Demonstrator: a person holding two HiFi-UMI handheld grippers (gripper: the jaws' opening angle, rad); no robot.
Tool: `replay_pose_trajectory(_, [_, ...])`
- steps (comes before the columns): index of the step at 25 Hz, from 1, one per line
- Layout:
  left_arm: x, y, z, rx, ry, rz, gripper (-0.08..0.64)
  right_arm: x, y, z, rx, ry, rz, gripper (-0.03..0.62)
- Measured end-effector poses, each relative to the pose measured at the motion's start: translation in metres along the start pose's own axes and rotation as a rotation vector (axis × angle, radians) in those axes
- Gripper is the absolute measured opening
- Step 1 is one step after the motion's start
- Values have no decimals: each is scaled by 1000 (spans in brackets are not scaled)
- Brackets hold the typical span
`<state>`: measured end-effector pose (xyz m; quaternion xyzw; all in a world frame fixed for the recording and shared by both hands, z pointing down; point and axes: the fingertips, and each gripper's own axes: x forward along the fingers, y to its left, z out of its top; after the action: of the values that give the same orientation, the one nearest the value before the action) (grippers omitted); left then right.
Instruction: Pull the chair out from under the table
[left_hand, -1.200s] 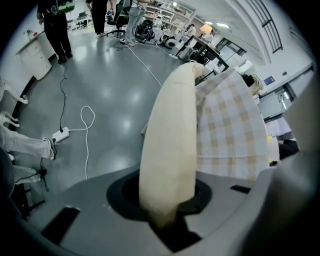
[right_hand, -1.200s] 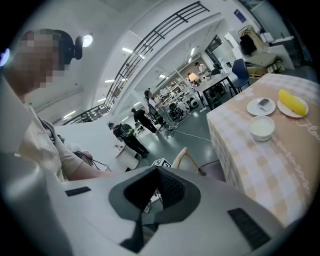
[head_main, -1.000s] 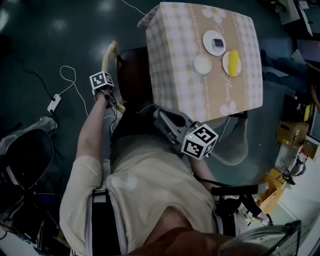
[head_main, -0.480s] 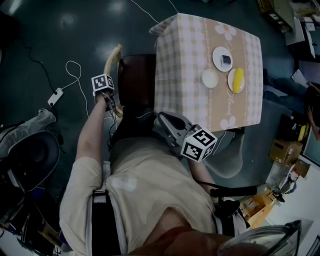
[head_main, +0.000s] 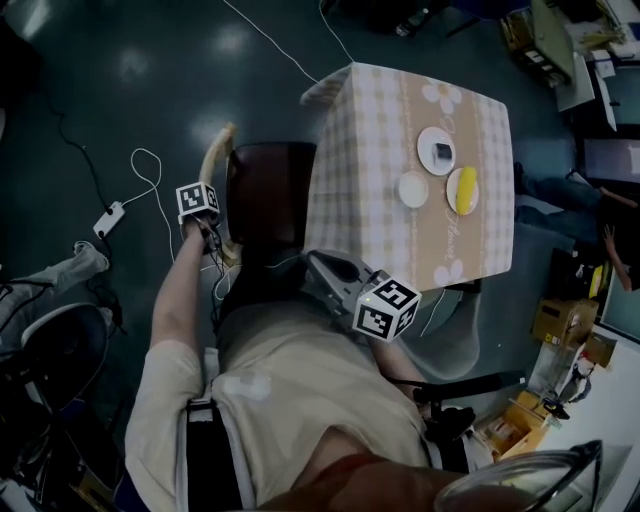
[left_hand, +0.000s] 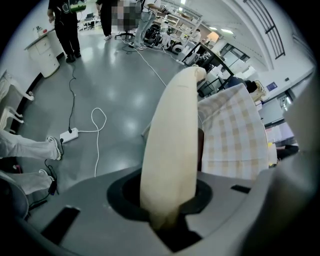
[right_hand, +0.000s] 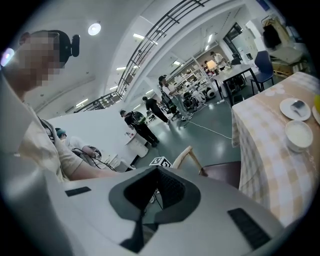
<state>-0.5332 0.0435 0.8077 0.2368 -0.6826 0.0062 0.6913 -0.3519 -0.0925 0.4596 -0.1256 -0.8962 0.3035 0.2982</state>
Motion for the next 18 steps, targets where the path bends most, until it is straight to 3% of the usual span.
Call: replay_pose_trajectory(18, [-15, 37, 10, -12, -34, 17, 95, 27, 6, 2, -1, 50, 49, 9])
